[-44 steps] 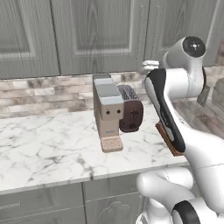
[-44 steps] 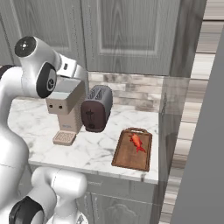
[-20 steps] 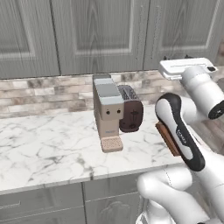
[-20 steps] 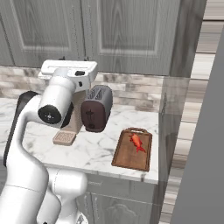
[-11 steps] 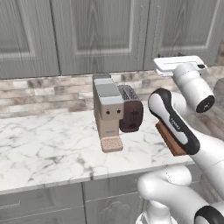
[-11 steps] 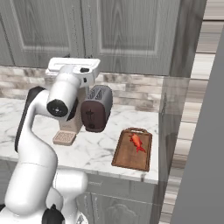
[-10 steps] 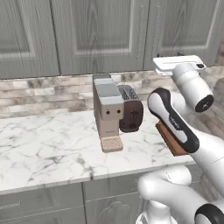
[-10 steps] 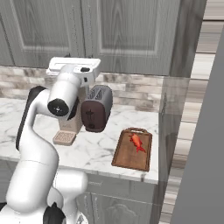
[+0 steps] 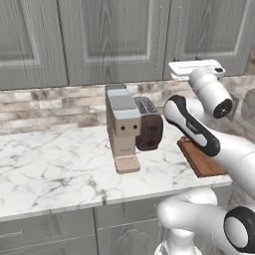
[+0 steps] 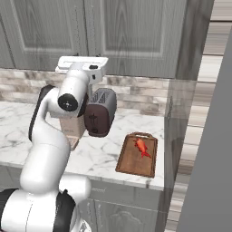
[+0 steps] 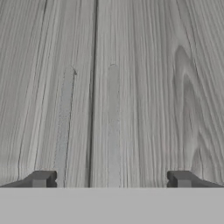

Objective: Open the cabinet, retrieve the rolling pin, and place it next to the meat on the cutting board to prepare for tenderizing.

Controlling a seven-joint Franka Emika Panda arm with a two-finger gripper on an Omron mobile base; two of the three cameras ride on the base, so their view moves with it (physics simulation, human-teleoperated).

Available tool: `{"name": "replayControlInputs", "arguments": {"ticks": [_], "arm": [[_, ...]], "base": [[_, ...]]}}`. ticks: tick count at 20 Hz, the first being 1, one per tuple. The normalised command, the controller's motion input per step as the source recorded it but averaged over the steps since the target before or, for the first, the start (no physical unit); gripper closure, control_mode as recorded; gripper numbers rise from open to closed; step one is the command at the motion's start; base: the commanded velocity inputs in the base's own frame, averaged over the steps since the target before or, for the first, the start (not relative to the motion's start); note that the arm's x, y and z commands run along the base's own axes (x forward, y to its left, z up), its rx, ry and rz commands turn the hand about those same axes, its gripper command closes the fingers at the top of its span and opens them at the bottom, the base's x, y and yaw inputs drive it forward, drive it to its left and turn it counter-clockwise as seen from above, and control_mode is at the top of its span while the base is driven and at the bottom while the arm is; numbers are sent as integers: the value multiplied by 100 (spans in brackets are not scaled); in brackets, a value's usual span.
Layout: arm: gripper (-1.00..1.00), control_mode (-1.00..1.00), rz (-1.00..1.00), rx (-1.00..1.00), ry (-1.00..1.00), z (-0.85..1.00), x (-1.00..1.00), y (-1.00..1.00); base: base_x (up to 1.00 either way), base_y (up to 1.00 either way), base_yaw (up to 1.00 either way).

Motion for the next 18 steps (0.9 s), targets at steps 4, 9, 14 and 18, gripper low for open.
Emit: {"name": "replayControlInputs", "arguments": {"ticks": [4, 9, 14, 18], "arm": [[-100, -100, -1, 0, 3, 0, 39, 0], [-100, -100, -3, 0, 3, 0, 37, 0], [-100, -100, -4, 0, 2, 0, 34, 2], [-100, -100, -7, 0, 2, 0, 34, 13]], "base": [[0, 0, 0], [0, 0, 0], [0, 0, 0], [0, 0, 0]]}}
